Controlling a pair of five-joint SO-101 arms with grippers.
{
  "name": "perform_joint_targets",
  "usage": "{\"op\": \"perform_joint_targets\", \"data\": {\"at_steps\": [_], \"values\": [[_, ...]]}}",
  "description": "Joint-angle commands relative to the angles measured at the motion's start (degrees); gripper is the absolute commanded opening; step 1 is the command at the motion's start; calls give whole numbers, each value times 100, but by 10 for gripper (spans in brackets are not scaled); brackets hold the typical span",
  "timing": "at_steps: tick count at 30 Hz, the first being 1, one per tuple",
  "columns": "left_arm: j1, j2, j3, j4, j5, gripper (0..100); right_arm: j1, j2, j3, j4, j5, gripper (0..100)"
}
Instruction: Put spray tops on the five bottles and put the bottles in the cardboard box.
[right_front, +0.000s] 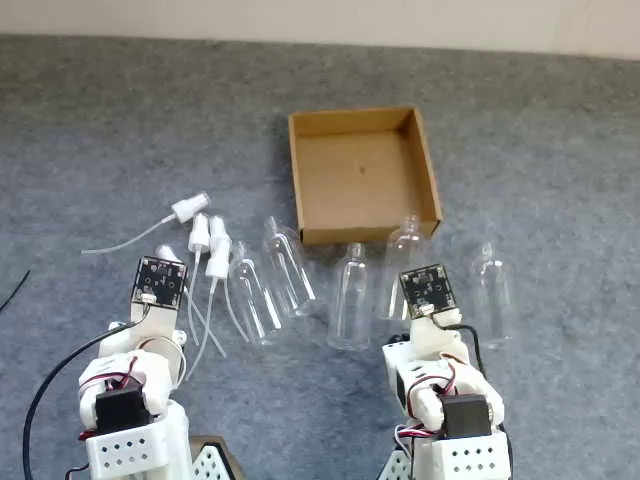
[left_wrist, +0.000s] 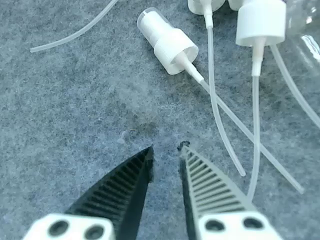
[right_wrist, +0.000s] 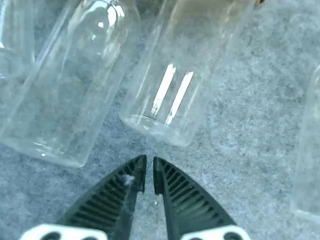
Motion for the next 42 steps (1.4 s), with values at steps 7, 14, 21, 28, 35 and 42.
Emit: {"op": "perform_joint_targets", "data": {"at_steps": [7, 14, 21, 28, 35, 42], "values": [[-57, -4, 110, -105, -35, 89, 84, -57, 611, 31, 53, 5], [-57, -4, 110, -105, -35, 89, 84, -57, 611, 31, 53, 5], [-57, -4, 110, -105, -35, 89, 84, -57, 611, 31, 53, 5], [-57, -4, 110, -105, -35, 89, 57, -57, 611, 31, 26, 5], [31, 4, 110, -97, -35, 91, 57, -57, 611, 31, 26, 5], [277, 13, 110, -97, -35, 91, 48, -57, 611, 31, 53, 5]]}}
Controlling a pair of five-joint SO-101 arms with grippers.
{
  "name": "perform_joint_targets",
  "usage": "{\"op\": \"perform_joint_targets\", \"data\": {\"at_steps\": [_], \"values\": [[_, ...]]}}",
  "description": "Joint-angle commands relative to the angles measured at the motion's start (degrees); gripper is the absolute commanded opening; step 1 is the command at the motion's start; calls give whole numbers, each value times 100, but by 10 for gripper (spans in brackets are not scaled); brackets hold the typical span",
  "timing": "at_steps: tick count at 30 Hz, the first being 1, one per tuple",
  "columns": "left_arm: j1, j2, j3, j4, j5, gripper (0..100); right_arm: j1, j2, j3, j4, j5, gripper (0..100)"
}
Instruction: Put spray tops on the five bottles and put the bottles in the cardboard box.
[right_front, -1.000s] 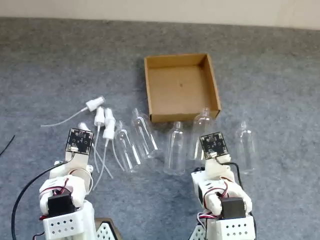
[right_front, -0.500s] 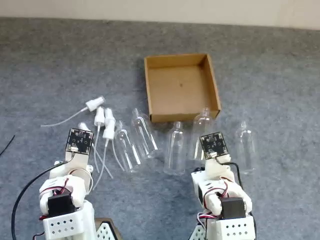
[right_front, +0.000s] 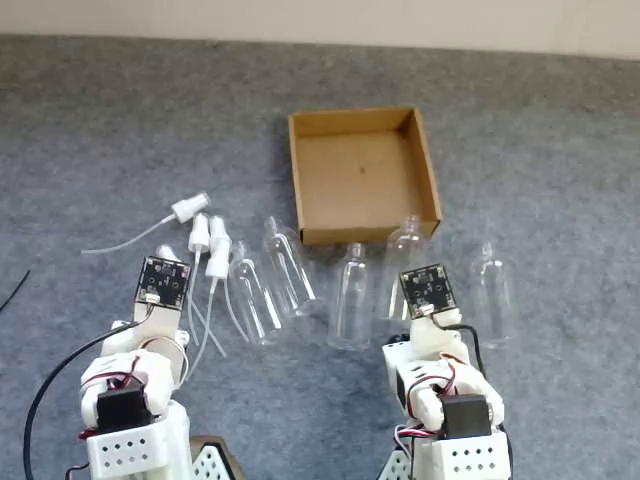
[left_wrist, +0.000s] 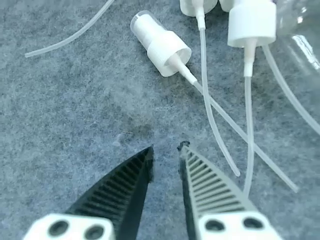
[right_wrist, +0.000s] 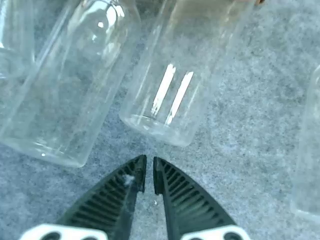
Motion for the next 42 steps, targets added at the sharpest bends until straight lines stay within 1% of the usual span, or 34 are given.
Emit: {"op": "perform_joint_targets", "data": {"at_steps": [1, 8, 11, 13, 15, 17, 19, 21, 23, 24, 27, 29, 32, 35, 42], "values": [[127, -4, 110, -97, -53, 91, 57, -57, 611, 31, 35, 5], [84, -4, 110, -343, -70, 88, 22, -57, 611, -374, 62, 5], [-207, -4, 110, -343, -70, 90, 22, -66, 611, -848, 79, 5], [-418, -4, 110, -343, -70, 91, 31, -66, 611, -1077, 369, 5], [-505, -4, 110, -343, -70, 91, 22, -66, 611, -1218, 941, 5], [-505, -4, 110, -343, -70, 91, 66, -66, 558, -1297, 1354, 5], [-505, -4, 110, -343, -70, 91, 382, -66, 453, -1297, 1424, 5], [-514, -4, 110, -343, -70, 91, 778, -48, -127, -1420, 1424, 5], [-514, -4, 110, -325, -70, 91, 1174, -40, -716, -1244, 1424, 9], [-514, -4, 110, -325, -70, 91, 1279, -40, -998, -1103, 1389, 10], [-497, -4, 110, -316, -70, 91, 1297, 145, -1754, -840, 1319, 28], [-497, -4, 110, -316, -70, 91, 1297, 637, -2185, -831, 1310, 76], [-505, -4, 110, -316, -70, 91, 1314, 1956, -2976, -822, 1301, 140], [-514, -4, 110, -316, -70, 91, 1446, 3530, -3934, -646, 1336, 148], [-514, -4, 110, -308, -70, 91, 1982, 6897, -6712, 567, 1345, 156]]}}
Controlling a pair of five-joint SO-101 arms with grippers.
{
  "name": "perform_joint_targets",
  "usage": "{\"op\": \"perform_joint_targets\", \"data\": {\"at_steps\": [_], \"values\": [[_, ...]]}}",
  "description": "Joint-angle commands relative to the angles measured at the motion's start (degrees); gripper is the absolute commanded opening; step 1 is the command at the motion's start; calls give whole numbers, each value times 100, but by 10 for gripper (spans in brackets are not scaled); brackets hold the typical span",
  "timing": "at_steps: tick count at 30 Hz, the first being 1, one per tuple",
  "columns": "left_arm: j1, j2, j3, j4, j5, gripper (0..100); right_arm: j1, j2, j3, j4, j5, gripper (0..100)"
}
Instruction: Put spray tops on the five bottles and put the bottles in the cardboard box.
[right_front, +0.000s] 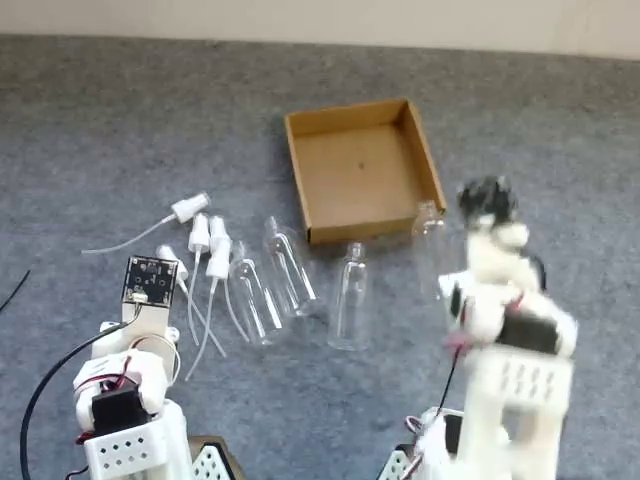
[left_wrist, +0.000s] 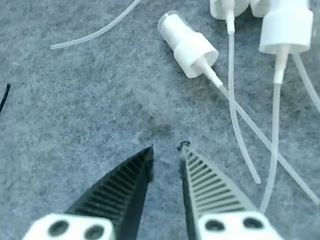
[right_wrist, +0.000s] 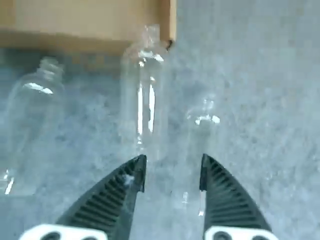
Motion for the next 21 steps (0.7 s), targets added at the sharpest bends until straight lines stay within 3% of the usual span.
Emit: {"op": "perform_joint_targets", "data": {"at_steps": [1, 5, 11, 14, 21], "values": [[-66, -4, 110, -132, -53, 91, 268, 1736, -1666, 497, -9, 172], [-66, -4, 110, -132, -53, 91, 330, 3134, -2738, 1033, 79, 232], [-48, 4, 110, -132, -53, 91, 338, 4637, -3565, 1200, 273, 233], [-40, 4, 110, -132, -53, 91, 198, 4673, -3767, 1200, 105, 233], [-48, 4, 110, -132, -53, 91, -971, 4048, -4013, 1147, -396, 233]]}}
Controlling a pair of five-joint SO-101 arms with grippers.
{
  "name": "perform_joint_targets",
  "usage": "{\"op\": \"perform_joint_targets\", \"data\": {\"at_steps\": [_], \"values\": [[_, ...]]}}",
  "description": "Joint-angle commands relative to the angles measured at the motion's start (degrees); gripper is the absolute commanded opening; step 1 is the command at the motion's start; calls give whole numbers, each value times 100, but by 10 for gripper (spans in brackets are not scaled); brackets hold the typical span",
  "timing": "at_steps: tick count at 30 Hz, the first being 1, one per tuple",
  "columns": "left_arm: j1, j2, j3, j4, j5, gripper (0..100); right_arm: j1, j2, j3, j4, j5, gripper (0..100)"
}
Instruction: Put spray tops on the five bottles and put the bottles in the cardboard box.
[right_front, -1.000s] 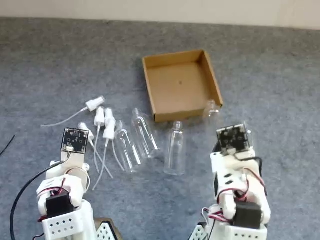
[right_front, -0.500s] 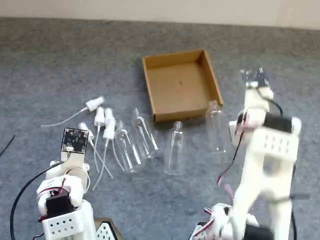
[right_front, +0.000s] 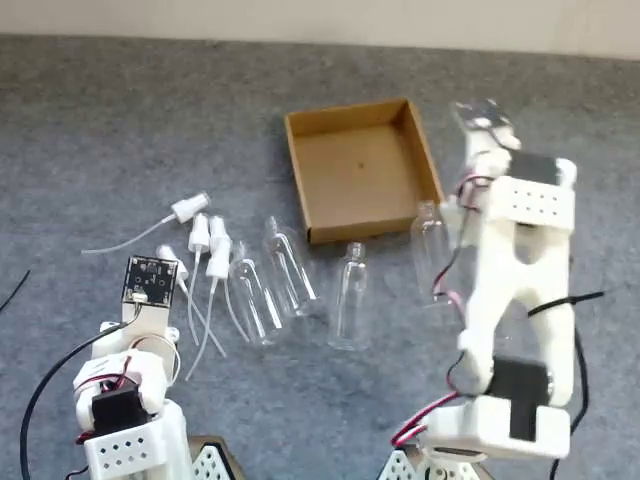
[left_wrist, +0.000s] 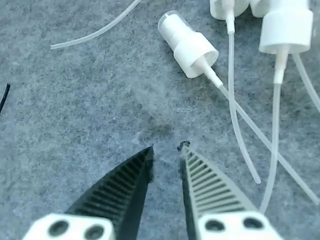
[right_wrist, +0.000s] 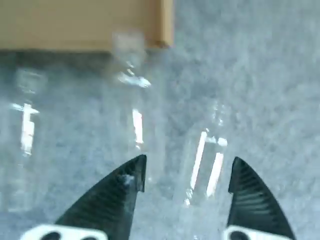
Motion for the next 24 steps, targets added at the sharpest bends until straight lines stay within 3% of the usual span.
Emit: {"op": "perform_joint_targets", "data": {"at_steps": [1, 8, 17, 24], "values": [[-48, 4, 110, -132, -53, 91, -549, -497, 31, -163, -237, 233], [-48, 4, 110, -132, -53, 91, -804, -330, 1420, -1446, -440, 234], [-48, 4, 110, -132, -53, 91, -813, 365, 1710, -1912, -501, 231], [-57, 4, 110, -132, -53, 91, -769, 505, 1745, -1657, -985, 67]]}}
